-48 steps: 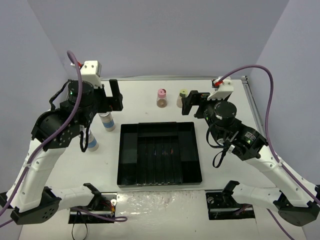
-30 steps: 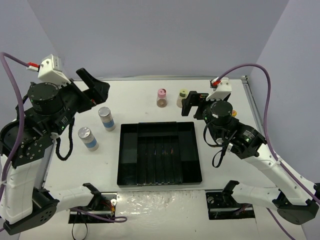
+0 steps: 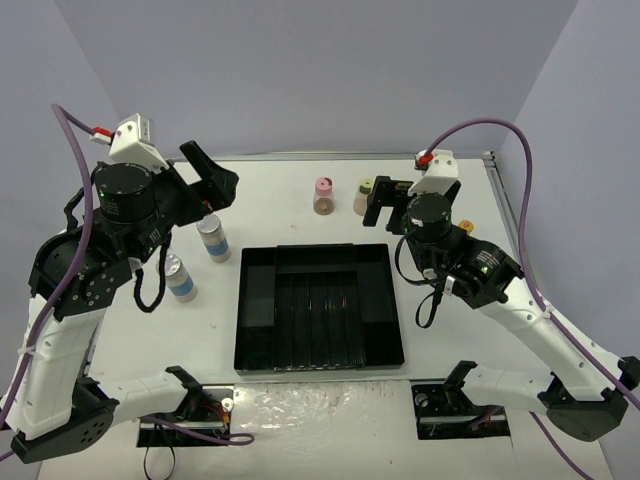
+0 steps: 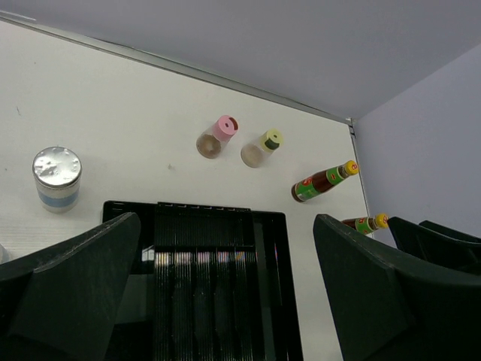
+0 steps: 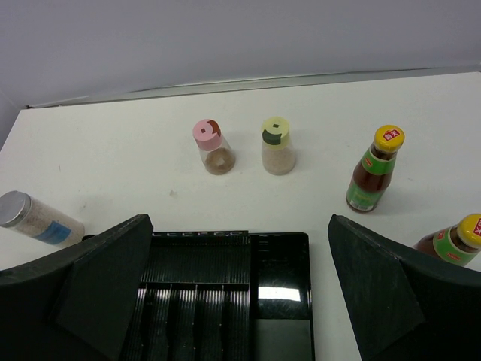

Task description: Organize the condiment bottles

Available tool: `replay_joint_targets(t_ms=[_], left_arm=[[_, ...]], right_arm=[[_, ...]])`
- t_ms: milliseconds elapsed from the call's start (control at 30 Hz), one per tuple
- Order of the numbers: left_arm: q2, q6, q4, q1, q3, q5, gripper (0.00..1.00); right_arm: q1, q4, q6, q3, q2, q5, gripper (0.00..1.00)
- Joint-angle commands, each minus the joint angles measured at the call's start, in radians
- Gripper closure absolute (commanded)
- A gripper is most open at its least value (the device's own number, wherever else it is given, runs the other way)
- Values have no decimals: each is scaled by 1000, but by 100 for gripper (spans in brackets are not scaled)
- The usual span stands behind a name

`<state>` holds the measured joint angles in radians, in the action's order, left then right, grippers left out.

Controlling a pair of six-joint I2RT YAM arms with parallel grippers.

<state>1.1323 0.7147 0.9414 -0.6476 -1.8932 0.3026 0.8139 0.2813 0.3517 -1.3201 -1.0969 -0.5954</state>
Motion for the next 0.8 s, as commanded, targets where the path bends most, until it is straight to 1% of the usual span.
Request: replay_joint_targets(t_ms=[0, 200, 367, 567, 767], left_arm=[[23, -6, -86, 3, -35, -29, 3], [50, -42, -65, 3, -39, -38, 3], [34, -79, -88, 3, 1, -16, 3], [43, -99, -76, 3, 29, 1, 3], [65, -127, -52, 3, 22, 19, 3]], right_arm=[[-15, -41, 10, -12, -14, -28, 0], [-22, -41, 27, -2, -25, -35, 0], [-44, -42, 32, 9, -40, -63, 0], [-85, -54, 32, 0, -74, -44, 0], [-222, -77, 23, -63, -178, 58, 0]])
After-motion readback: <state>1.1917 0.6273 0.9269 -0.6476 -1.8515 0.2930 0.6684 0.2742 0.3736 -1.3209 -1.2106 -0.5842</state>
